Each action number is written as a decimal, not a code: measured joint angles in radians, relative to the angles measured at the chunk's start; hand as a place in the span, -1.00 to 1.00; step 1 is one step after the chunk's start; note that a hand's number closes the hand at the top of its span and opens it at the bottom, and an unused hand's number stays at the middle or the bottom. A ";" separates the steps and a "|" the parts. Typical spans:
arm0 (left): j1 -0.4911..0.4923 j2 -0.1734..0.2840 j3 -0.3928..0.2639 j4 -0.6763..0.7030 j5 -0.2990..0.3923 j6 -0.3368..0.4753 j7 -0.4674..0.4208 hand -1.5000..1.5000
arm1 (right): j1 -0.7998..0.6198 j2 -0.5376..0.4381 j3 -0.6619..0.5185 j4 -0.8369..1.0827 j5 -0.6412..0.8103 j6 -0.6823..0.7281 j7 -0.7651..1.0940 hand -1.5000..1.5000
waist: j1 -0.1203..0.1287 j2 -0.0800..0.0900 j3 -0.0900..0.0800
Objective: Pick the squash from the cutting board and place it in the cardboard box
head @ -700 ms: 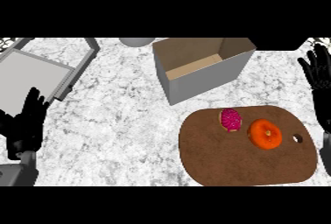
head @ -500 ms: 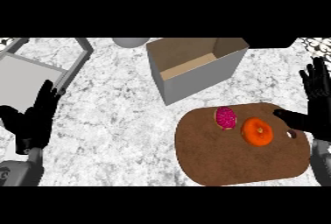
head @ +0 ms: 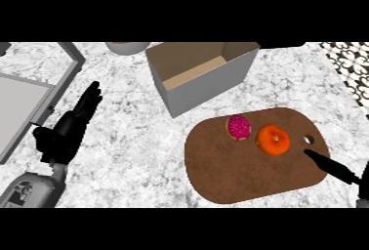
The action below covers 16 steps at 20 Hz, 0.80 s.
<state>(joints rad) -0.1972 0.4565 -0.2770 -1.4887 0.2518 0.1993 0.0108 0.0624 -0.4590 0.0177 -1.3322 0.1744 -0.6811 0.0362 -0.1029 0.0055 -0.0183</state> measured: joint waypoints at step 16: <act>-0.041 -0.024 -0.111 -0.037 -0.047 -0.061 0.016 0.00 | 0.148 -0.018 0.202 -0.196 0.473 0.009 0.590 -1.00 | 0.080 -0.007 -0.011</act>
<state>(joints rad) -0.2378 0.4321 -0.3881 -1.5253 0.2051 0.1379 0.0273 0.2108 -0.4772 0.2196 -1.5286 0.6477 -0.6725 0.6258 -0.0224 -0.0018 -0.0297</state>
